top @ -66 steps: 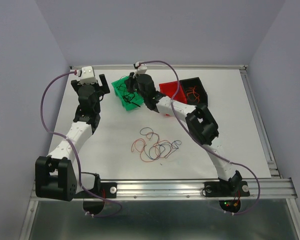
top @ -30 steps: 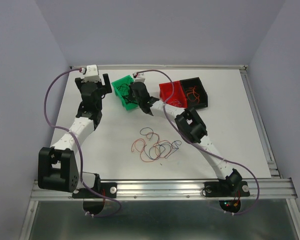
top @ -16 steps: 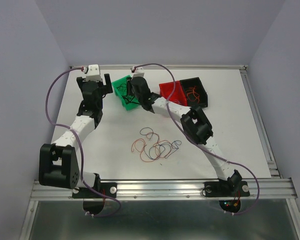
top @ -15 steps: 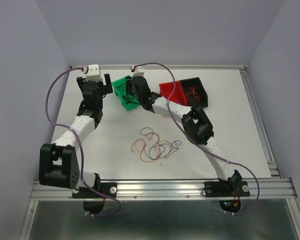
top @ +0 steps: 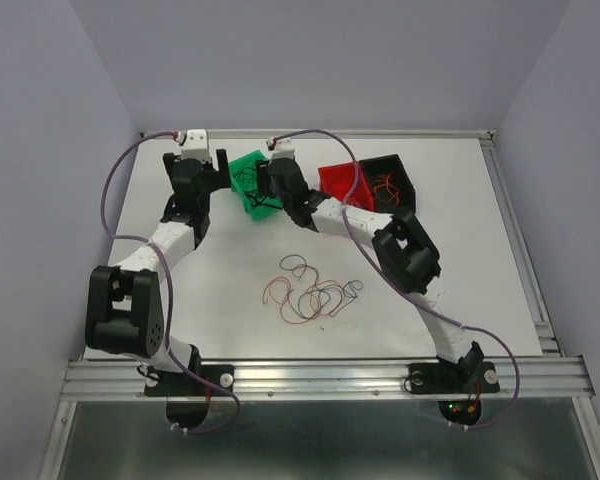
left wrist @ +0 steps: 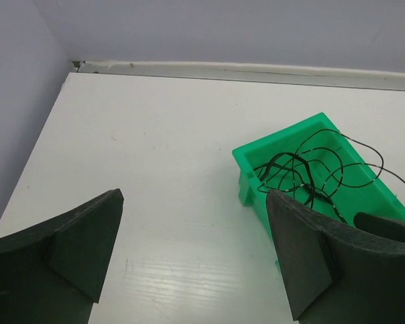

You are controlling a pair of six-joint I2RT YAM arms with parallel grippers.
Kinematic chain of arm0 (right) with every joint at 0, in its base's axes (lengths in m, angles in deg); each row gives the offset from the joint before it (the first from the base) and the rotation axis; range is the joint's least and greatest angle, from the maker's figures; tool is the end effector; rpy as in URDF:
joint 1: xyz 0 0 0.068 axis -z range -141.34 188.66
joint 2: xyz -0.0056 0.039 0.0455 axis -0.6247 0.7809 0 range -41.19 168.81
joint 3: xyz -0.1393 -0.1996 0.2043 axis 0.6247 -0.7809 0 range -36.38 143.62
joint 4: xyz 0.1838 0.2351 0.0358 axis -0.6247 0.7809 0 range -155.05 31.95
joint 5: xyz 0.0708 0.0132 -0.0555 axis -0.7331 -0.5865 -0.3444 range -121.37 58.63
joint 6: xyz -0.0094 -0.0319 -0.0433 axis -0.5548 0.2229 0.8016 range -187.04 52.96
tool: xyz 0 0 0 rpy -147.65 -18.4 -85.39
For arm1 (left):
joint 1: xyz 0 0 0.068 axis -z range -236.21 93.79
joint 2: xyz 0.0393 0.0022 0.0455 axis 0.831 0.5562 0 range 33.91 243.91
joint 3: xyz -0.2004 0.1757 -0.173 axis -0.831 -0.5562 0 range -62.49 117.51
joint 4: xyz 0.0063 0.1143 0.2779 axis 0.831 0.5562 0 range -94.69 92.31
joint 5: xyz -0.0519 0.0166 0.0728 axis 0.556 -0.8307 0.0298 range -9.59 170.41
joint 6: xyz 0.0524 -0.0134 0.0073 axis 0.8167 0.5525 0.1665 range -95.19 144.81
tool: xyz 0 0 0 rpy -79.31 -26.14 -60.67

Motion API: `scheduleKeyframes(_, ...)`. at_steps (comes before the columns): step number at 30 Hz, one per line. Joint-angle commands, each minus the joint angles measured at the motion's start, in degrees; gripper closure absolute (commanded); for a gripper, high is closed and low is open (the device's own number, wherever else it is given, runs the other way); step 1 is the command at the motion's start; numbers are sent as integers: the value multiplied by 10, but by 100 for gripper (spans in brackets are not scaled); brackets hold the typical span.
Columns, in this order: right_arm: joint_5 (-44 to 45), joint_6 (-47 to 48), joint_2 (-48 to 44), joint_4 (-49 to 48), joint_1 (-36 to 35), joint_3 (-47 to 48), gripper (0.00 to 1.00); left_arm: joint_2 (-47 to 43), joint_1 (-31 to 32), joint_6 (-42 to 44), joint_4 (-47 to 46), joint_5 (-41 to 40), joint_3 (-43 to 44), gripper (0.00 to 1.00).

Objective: Untangle the cables

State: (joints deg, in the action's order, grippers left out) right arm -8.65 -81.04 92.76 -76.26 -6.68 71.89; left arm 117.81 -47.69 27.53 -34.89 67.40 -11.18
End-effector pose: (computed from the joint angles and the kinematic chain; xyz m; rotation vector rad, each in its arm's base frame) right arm 0.4485 0.4337 0.2400 -0.2160 1.8063 0.3755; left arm 0.3674 -0.0467 0.3136 -0.0175 1.6124 0.1048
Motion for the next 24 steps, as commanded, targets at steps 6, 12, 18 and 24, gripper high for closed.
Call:
scheduleKeyframes(6, 14, -7, -86, -45, 26, -107, 42, 75, 0, -13, -28, 67, 60, 4)
scheduleKeyframes(12, -10, 0, -102, -113, 39, -173, 36, 110, 1, -14, -34, 81, 81, 9)
scheduleKeyframes(18, -94, -30, -99, -148, 68, -190, 50, 119, 5, -9, -41, 93, 85, 19)
scheduleKeyframes(24, -145, -30, -91, -182, 71, -191, 63, 118, 6, -11, -43, 111, 85, 34)
